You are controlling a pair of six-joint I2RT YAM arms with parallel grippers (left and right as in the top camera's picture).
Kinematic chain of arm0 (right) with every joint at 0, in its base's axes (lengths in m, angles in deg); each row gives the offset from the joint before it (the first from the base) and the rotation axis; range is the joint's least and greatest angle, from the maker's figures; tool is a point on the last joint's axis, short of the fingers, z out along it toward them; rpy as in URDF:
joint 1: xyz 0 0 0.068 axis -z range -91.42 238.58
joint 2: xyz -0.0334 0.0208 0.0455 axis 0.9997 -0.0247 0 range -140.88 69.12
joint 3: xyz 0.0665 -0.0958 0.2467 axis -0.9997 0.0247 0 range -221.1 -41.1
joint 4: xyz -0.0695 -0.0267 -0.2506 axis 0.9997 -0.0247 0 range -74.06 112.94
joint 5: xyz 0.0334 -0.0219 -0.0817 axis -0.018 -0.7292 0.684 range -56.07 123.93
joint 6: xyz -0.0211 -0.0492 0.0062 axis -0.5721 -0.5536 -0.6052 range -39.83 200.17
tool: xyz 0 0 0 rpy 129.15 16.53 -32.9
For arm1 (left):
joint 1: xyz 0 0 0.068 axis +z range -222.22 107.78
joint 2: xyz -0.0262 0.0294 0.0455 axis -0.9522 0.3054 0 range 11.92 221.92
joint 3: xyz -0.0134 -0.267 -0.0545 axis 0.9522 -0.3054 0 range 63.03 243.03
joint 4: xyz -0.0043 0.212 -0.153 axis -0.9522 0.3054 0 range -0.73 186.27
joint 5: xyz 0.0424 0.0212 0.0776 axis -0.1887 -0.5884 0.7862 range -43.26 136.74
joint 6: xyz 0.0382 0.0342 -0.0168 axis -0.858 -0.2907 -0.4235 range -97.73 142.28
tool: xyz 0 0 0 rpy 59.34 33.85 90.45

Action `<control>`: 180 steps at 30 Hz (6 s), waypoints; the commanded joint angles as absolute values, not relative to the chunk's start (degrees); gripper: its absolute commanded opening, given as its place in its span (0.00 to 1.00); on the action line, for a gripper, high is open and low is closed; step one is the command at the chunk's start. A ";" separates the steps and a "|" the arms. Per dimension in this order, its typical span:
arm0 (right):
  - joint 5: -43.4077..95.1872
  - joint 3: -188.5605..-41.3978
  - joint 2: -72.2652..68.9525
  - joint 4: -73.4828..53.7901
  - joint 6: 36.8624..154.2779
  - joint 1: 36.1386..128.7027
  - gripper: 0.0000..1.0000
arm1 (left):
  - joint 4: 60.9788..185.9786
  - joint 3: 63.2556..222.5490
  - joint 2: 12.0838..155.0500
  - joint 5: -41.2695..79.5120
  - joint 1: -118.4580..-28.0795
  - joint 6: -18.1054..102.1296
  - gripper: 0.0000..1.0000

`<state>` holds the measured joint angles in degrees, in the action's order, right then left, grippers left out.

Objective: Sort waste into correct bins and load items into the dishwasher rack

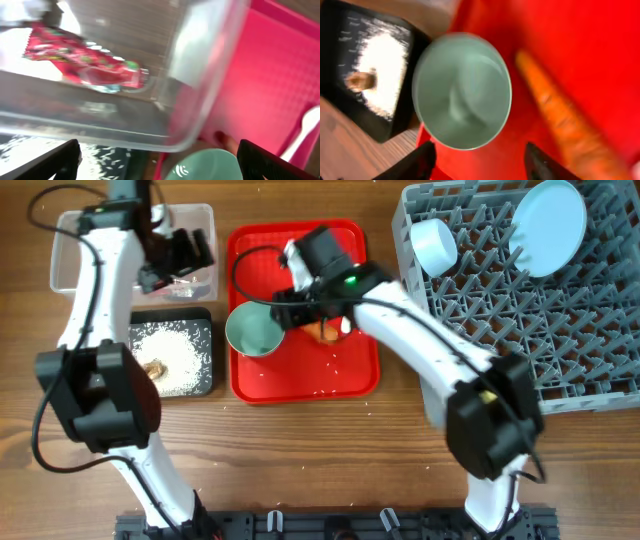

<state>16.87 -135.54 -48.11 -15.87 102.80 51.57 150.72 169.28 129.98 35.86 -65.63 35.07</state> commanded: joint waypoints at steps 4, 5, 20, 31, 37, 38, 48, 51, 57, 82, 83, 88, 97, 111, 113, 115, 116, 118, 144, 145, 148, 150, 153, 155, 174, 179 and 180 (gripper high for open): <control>18.84 -135.10 -56.88 -15.87 120.73 50.50 0.52 | 151.01 170.07 128.87 35.93 -64.36 36.86 1.00; 18.38 -135.10 -57.82 -14.95 120.73 50.50 0.50 | 151.01 170.07 128.87 35.93 -64.36 36.84 1.00; 52.35 -137.15 -27.04 -32.74 103.85 62.28 0.04 | 151.18 170.07 128.87 35.93 -64.38 36.86 1.00; 96.94 -116.54 -24.86 -25.07 83.51 76.44 0.04 | 149.61 170.07 128.87 35.91 -64.45 37.98 1.00; 93.37 -110.03 -25.71 -13.42 78.67 76.01 0.04 | 149.02 170.07 128.87 35.93 -64.43 37.96 1.00; 93.39 -110.03 -25.95 -12.41 78.65 75.85 0.04 | 148.80 170.07 128.87 35.91 -64.43 37.96 1.00; 91.69 -110.01 -32.33 -9.22 78.19 73.60 0.20 | 148.58 170.07 128.87 35.93 -64.43 37.96 1.00; 91.69 -110.03 -32.29 -9.29 76.99 71.28 0.78 | 148.58 170.07 128.87 35.91 -64.43 37.96 1.00; 91.45 -110.09 -30.85 -12.15 77.84 67.33 1.00 | 148.58 170.07 128.87 35.91 -64.43 37.98 1.00; 21.86 -117.22 -31.76 -15.93 108.66 96.73 0.49 | 149.46 170.07 128.87 36.61 -64.43 37.52 1.00; 21.81 -117.22 -31.76 -15.91 108.64 96.84 0.47 | 149.46 170.07 128.87 36.61 -64.43 37.52 1.00; 21.14 -119.67 -25.58 -16.76 107.15 96.99 0.49 | 149.46 170.07 128.87 36.61 -64.43 37.52 1.00; 23.58 -118.99 -27.39 -19.87 105.82 98.28 0.52 | 149.48 170.07 128.87 36.61 -64.43 37.52 1.00; 30.43 -119.01 -31.44 -16.06 102.17 98.32 0.04 | 149.50 170.07 128.87 36.61 -64.43 37.52 1.00; 33.46 -119.01 -28.05 -16.81 101.12 98.32 0.04 | 149.48 170.07 128.87 36.61 -64.43 37.52 1.00; 39.45 -119.01 -22.76 -18.56 101.12 98.12 0.04 | 149.50 170.07 128.87 36.61 -64.43 37.52 1.00; 43.76 -119.01 -19.07 -20.02 101.12 97.69 0.04 | 149.48 170.07 128.87 36.61 -64.43 37.52 1.00; 50.99 -119.01 -14.65 -22.40 101.17 95.90 0.04 | 149.48 170.07 128.87 36.61 -64.43 37.52 1.00; 99.30 -117.13 -33.64 -21.31 87.46 64.53 0.04 | 149.00 170.07 128.87 36.61 -64.43 37.52 1.00; 100.02 -117.13 -33.64 -21.90 87.48 64.55 0.04 | 149.00 170.07 128.87 36.61 -64.43 37.52 1.00; 110.29 -117.13 -33.64 -20.33 87.57 64.66 0.04 | 149.00 170.07 128.87 36.61 -64.43 37.52 1.00; 113.72 -117.13 -33.64 -17.53 83.11 64.66 0.04 | 149.00 170.07 128.87 36.61 -64.43 37.52 1.00; 108.91 -117.13 -33.64 -18.45 83.18 64.75 0.04 | 149.00 170.07 128.87 36.61 -64.43 37.52 1.00; 108.43 -117.09 -33.67 -18.53 83.16 65.19 0.04 | 149.02 170.07 128.87 36.61 -64.43 37.52 1.00; 102.47 -114.38 -33.82 -20.70 83.16 67.68 0.04 | 148.78 170.07 128.87 36.58 -64.43 37.52 1.00; 103.54 -113.02 -34.69 -18.18 80.69 68.20 0.04 | 148.58 170.07 128.89 36.58 -64.43 37.52 1.00; 103.56 -113.02 -35.04 -18.10 80.18 68.42 0.04 | 148.56 170.07 128.87 36.58 -64.43 37.52 1.00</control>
<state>103.67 -114.27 -32.38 -18.23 82.39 67.81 148.80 169.28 129.98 36.26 -64.32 37.26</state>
